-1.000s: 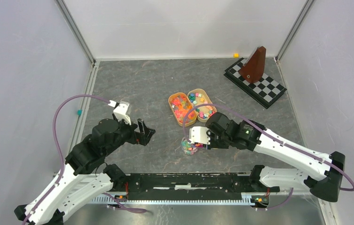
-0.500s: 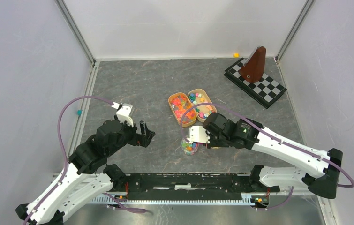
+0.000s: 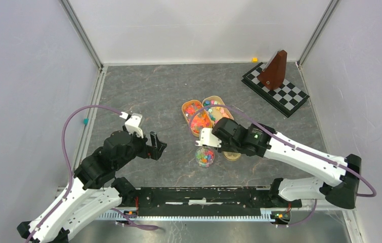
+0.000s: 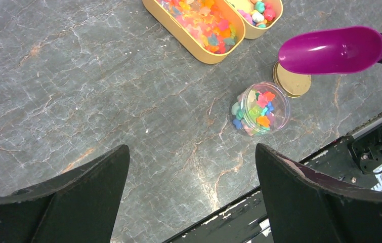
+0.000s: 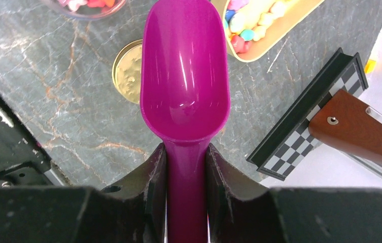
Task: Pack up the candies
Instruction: Place the fake candies in the packing bottle, then scoop the fake candies from the storage box.
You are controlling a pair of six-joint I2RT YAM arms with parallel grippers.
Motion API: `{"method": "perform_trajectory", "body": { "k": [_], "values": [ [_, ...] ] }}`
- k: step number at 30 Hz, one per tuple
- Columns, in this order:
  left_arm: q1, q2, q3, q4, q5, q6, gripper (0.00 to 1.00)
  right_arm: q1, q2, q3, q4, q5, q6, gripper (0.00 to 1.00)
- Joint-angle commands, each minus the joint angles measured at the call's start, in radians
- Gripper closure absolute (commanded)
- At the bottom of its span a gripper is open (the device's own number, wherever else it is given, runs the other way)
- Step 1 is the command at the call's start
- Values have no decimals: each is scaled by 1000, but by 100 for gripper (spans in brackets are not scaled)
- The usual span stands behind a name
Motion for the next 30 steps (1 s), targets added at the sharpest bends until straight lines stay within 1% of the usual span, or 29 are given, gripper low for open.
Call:
{"method": "perform_trajectory", "body": {
  "k": [1,12,30],
  "values": [
    [1,-14,-2,15,-22,41,0,-2,59,85,70,82,67,100],
    [1,-25,-8,17,-34,47,0,-61,265,187,134,206,125,100],
    [2,-28,-12,17,-46,49,0,-138,523,302,225,158,130,100]
  ]
}}
